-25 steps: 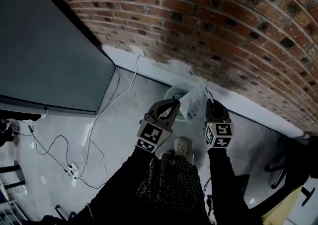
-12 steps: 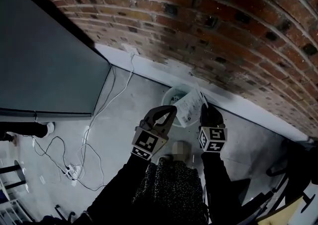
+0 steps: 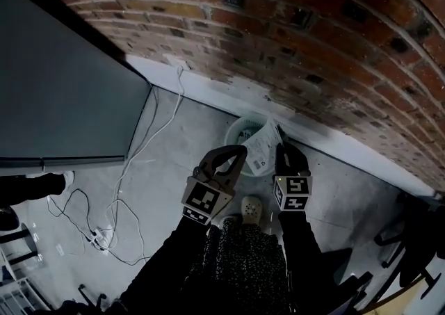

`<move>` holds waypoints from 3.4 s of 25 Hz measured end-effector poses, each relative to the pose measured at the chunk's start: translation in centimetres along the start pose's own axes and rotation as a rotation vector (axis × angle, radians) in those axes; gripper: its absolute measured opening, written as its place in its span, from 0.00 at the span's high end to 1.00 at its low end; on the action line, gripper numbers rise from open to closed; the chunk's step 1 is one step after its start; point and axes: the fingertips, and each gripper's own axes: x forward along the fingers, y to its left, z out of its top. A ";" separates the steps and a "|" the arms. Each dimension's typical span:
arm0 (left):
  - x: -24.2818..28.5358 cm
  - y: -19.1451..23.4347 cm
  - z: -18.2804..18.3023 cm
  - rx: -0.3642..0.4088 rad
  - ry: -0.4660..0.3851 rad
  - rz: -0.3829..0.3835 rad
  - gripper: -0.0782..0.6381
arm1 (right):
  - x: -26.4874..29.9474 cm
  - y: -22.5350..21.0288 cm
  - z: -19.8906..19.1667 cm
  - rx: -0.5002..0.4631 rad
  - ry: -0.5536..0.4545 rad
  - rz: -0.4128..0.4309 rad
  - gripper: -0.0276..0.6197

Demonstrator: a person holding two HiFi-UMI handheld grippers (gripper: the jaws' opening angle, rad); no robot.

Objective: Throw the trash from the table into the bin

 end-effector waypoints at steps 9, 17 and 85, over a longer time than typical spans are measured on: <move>-0.6 0.1 0.1 -0.009 0.006 0.009 0.88 | 0.4 0.7 -0.7 0.051 0.045 0.054 0.63; -1.8 -0.3 2.6 0.008 -0.016 -0.007 0.88 | -1.9 1.6 2.8 0.059 -0.008 0.077 0.63; -15.1 -67.7 21.2 0.274 -0.259 -0.729 0.88 | -83.4 -12.2 -0.8 0.176 -0.448 -0.732 0.94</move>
